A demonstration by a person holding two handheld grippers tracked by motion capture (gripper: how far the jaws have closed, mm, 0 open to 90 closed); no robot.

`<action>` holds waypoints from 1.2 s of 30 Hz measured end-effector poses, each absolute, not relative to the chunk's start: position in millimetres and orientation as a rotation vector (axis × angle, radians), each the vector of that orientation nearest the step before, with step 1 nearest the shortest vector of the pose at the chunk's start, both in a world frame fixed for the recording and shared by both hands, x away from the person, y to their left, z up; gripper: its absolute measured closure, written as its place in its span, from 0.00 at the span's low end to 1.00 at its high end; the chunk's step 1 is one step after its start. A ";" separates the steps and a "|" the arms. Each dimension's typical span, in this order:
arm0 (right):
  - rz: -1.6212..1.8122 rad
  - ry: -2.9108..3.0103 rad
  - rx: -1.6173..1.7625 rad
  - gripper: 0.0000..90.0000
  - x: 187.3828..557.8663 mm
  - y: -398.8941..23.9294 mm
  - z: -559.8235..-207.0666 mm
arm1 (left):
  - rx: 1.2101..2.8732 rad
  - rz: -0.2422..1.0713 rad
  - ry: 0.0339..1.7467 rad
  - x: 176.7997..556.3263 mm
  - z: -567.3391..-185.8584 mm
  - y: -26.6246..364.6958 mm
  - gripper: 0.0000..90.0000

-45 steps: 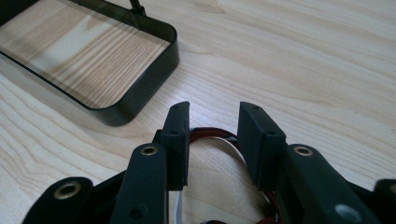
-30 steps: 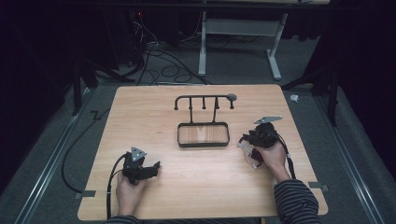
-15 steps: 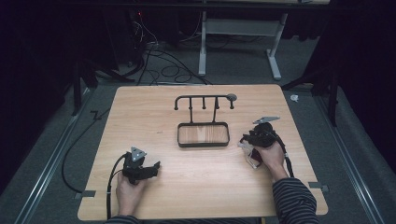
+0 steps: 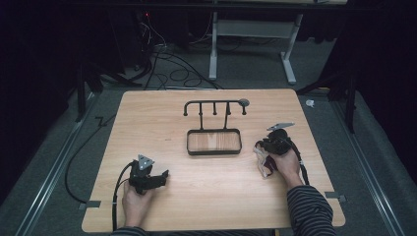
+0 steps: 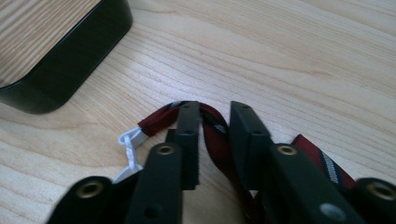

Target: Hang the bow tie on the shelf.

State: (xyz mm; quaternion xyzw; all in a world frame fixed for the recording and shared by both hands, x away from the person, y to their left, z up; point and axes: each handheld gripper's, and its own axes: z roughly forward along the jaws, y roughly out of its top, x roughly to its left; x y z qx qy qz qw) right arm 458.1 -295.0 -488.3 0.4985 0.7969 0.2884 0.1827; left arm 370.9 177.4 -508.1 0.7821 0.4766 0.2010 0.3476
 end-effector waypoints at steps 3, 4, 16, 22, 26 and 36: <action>0.815 2.259 1.399 0.95 457.8 -296.0 -488.1 | 2.028 0.521 1.236 370.9 -508.1 177.4 0.23; 0.815 2.264 1.393 0.98 457.6 -296.1 -488.1 | 2.028 0.521 1.236 370.9 -508.1 177.4 0.23; 0.862 2.247 1.361 1.00 451.6 -297.6 -477.5 | 2.028 0.521 1.236 370.9 -508.1 177.4 0.23; 0.939 2.211 1.349 1.00 441.0 -303.5 -461.0 | 2.028 0.522 1.236 370.9 -508.1 177.3 0.23; 0.993 2.182 1.326 1.00 431.5 -305.2 -447.0 | 2.028 0.522 1.236 370.9 -508.1 177.3 0.23; 1.087 2.108 1.253 1.00 406.9 -309.0 -410.0 | 2.028 0.522 1.236 370.9 -508.1 177.3 0.22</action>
